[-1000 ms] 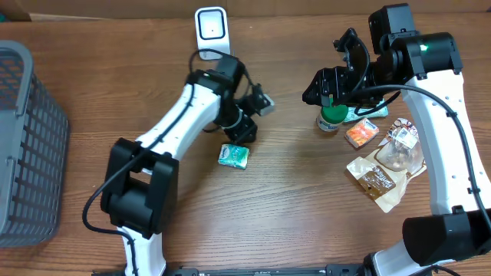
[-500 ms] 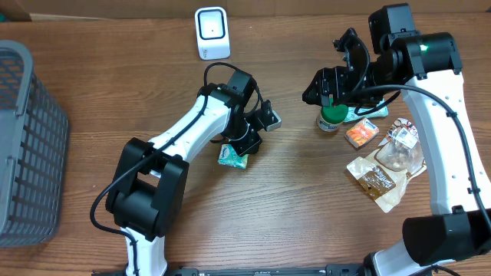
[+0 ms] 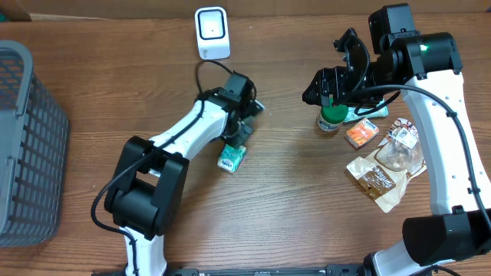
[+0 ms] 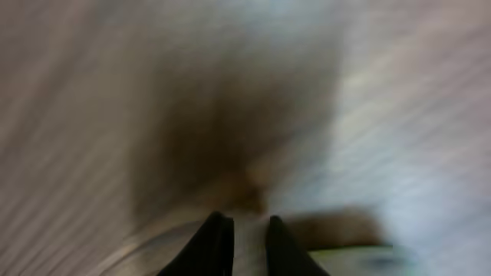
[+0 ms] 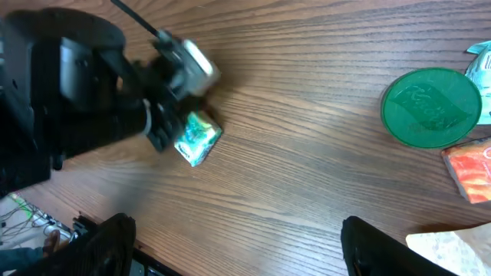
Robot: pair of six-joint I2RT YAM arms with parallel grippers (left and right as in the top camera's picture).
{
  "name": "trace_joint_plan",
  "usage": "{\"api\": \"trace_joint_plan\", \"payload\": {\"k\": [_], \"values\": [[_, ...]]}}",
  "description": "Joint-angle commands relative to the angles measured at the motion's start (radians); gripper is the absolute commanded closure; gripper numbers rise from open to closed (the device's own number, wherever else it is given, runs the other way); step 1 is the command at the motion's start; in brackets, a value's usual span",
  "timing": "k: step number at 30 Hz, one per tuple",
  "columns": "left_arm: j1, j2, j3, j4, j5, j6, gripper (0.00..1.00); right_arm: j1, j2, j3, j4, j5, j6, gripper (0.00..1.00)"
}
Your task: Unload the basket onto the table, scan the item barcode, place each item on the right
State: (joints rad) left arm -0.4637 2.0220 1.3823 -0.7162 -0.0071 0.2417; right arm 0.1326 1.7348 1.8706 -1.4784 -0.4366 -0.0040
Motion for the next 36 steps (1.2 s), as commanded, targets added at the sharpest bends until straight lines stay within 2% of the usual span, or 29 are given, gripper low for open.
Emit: {"api": "trace_joint_plan", "payload": {"k": [1,5,9,11,14,20,22,25,31,36], "values": [[0.085,0.016,0.002,-0.017,-0.217,-0.287,0.81,0.005,-0.004,-0.003,0.005,0.002,-0.004,0.16],[0.156,0.014,0.075,-0.131,-0.194,-0.406,0.86,0.005,-0.004,-0.003,0.012,-0.01,0.003,0.16],[0.192,0.008,0.196,-0.258,-0.105,-0.399,0.88,0.006,-0.004,-0.008,0.017,-0.012,0.032,0.16],[0.197,0.008,0.271,-0.336,-0.02,-0.349,0.87,0.01,-0.004,-0.034,0.039,-0.012,0.082,0.18],[0.197,0.008,0.294,-0.363,0.026,-0.33,0.86,0.02,-0.004,-0.096,0.087,-0.013,0.129,0.19],[0.197,0.009,0.281,-0.349,0.031,-0.337,0.84,0.125,-0.003,-0.298,0.32,-0.043,0.194,0.26],[0.197,0.009,0.281,-0.342,0.027,-0.374,0.84,0.173,0.009,-0.327,0.388,-0.025,0.216,0.26],[0.197,0.01,0.28,-0.356,0.044,-0.403,0.95,0.225,0.043,-0.33,0.43,0.005,0.222,0.26],[0.193,0.011,0.201,-0.413,0.061,-0.403,0.96,0.239,0.073,-0.33,0.446,0.06,0.27,0.26],[0.161,0.011,0.01,-0.322,0.219,-0.372,0.96,0.194,0.073,-0.329,0.435,0.06,0.269,0.25]]}}
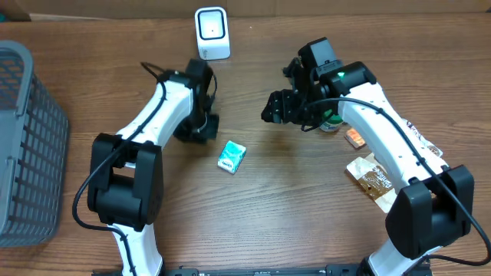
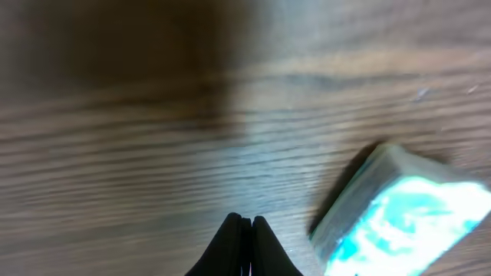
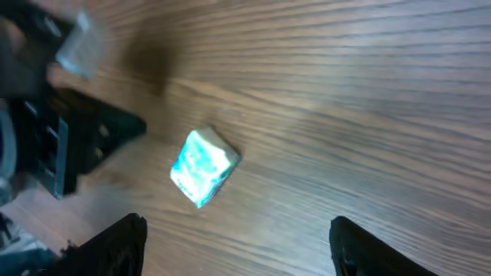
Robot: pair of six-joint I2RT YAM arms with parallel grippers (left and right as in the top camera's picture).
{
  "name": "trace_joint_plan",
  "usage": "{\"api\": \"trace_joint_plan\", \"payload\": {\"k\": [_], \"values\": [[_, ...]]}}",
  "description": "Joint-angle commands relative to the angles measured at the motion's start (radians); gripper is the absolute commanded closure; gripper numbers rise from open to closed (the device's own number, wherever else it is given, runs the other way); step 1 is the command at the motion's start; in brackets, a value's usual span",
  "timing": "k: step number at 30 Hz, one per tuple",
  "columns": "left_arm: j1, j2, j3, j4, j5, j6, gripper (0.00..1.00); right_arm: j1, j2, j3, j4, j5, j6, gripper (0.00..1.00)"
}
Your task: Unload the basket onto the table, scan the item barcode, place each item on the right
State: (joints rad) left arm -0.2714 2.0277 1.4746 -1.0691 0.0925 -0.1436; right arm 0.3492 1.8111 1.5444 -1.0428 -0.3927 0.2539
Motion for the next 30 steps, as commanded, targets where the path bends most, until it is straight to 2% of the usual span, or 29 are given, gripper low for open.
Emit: {"api": "trace_joint_plan", "payload": {"k": [1,5,8,13,17,21,24,26,27,28,30], "values": [[-0.04,0.006,-0.101,0.048,0.142,0.013,0.96,-0.027,-0.003,-0.003,-0.002,0.016,0.008,0.24],[-0.097,0.006,-0.13,0.068,0.248,0.02,0.95,-0.046,-0.003,-0.003,-0.005,0.027,0.008,0.21],[-0.162,0.006,-0.13,0.104,0.389,0.043,0.96,-0.076,-0.003,-0.003,-0.015,0.026,0.008,0.21],[-0.2,0.006,-0.129,0.263,0.493,-0.005,0.96,-0.115,-0.003,-0.003,-0.041,0.026,0.008,0.21],[-0.177,0.006,-0.111,0.377,0.511,-0.079,0.96,-0.114,-0.003,-0.003,-0.056,0.026,0.008,0.21],[-0.13,0.005,-0.029,0.37,0.499,-0.072,0.96,-0.102,-0.003,-0.006,-0.058,0.027,0.024,0.24],[-0.088,0.005,0.085,0.311,0.455,-0.031,0.96,-0.09,-0.002,-0.025,-0.066,0.083,0.16,0.28],[-0.075,0.005,0.134,0.302,0.404,0.015,0.96,-0.085,-0.002,-0.048,-0.068,0.117,0.216,0.34],[-0.07,0.005,0.161,0.313,0.367,0.064,0.96,-0.081,-0.002,-0.071,-0.07,0.135,0.239,0.46],[-0.07,0.005,0.165,0.326,0.364,0.097,0.96,-0.079,-0.002,-0.09,-0.068,0.143,0.25,0.51],[-0.075,0.006,0.164,0.35,0.364,0.154,0.96,-0.077,-0.002,-0.126,-0.058,0.146,0.256,0.67]]}}
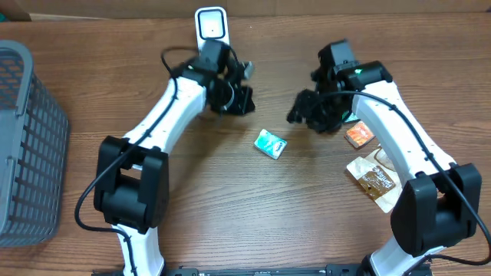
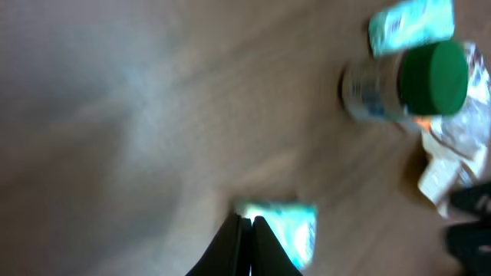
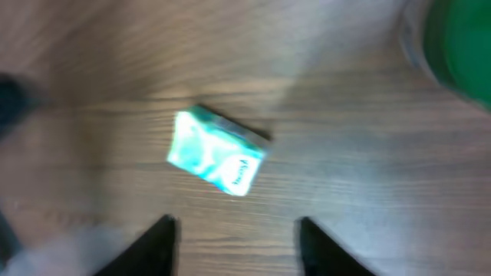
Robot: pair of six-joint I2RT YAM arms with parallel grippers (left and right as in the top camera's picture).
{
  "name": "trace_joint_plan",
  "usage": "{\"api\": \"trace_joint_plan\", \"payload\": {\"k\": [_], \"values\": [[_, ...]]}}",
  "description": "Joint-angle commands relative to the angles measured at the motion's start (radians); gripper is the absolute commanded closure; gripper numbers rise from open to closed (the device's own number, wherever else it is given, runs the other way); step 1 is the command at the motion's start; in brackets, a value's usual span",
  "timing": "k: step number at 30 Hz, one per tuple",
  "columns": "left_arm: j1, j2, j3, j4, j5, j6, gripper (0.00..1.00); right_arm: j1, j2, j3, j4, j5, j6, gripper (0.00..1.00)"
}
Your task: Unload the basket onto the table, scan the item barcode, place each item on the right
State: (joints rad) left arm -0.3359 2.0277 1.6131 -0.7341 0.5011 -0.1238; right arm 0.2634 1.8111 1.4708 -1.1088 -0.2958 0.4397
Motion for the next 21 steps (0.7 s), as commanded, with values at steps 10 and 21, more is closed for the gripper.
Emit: {"api": "trace_joint_plan", "payload": {"k": [10,21], "values": [[-0.128,0.1,0.026,0.093,-0.087,0.35,0.96,0.008,-0.002,-0.148,0.061,0.052,0.095,0.87],[-0.141,0.154,0.026,-0.056,-0.351,0.278,0.96,0.011,-0.002,-0.149,0.063,0.048,0.096,0.72]]}}
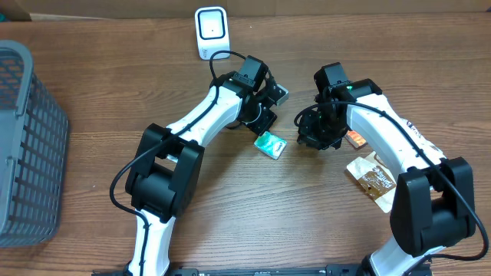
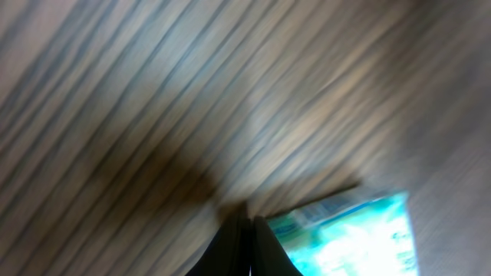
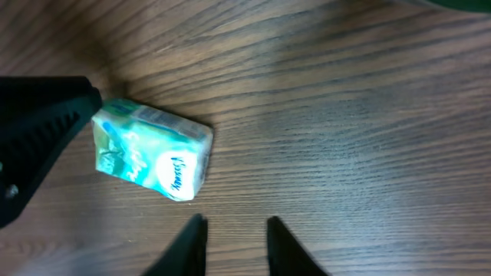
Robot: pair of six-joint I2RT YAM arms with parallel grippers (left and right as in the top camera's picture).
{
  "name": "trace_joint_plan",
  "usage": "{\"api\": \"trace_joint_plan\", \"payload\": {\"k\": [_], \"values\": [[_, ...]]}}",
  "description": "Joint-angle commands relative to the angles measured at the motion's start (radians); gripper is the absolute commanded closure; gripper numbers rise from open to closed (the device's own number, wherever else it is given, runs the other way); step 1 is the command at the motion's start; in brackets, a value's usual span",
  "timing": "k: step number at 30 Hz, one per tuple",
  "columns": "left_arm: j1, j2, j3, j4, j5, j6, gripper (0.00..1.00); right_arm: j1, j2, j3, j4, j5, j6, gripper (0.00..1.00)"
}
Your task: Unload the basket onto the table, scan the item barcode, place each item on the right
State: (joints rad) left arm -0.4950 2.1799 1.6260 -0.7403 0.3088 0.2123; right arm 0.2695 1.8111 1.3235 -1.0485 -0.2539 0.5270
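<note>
A small teal carton [image 1: 269,144] lies flat on the wooden table [image 1: 230,222]; it also shows in the right wrist view as the carton [image 3: 149,149] and, blurred, in the left wrist view as the carton [image 2: 353,238]. My left gripper [image 1: 263,125] is shut, its tips against the carton's upper-left end, nothing between its fingers [image 2: 247,245]. My right gripper [image 1: 316,138] hovers just right of the carton, open with a narrow gap [image 3: 234,245], holding nothing. The white scanner [image 1: 211,32] stands at the back.
A grey basket [image 1: 23,138] stands at the left edge. An orange packet [image 1: 357,138] and a brown bag [image 1: 374,181] lie at the right, beside the right arm.
My left gripper has come from near the scanner down to the carton's upper-left end. My right gripper has moved lower, beside the carton, with its fingers closer together. The carton lies where it was.
The carton first lay left of centre under my left gripper, my right gripper over a green-lidded jar. Then my left gripper stood off to its left and my right had come to the middle. Later the carton lay further right, turned; both grippers now flank it.
</note>
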Motion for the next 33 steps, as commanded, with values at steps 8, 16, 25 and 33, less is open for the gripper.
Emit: {"api": "trace_joint_plan", "payload": {"k": [8,16,25,33], "values": [[0.041,0.002,0.013,-0.335,-0.05,-0.114,0.96,0.053,-0.002,-0.114,0.13,-0.068,0.088,0.61],[0.054,0.002,0.018,-0.353,0.023,-0.177,0.96,0.113,-0.002,-0.218,0.314,-0.085,0.234,0.69],[0.176,-0.003,0.197,-0.435,0.021,-0.186,0.96,0.135,0.0,-0.29,0.495,-0.027,0.314,0.85],[0.196,-0.002,0.198,-0.418,0.014,-0.156,0.96,0.135,0.0,-0.29,0.799,-0.001,-0.122,0.82]]}}
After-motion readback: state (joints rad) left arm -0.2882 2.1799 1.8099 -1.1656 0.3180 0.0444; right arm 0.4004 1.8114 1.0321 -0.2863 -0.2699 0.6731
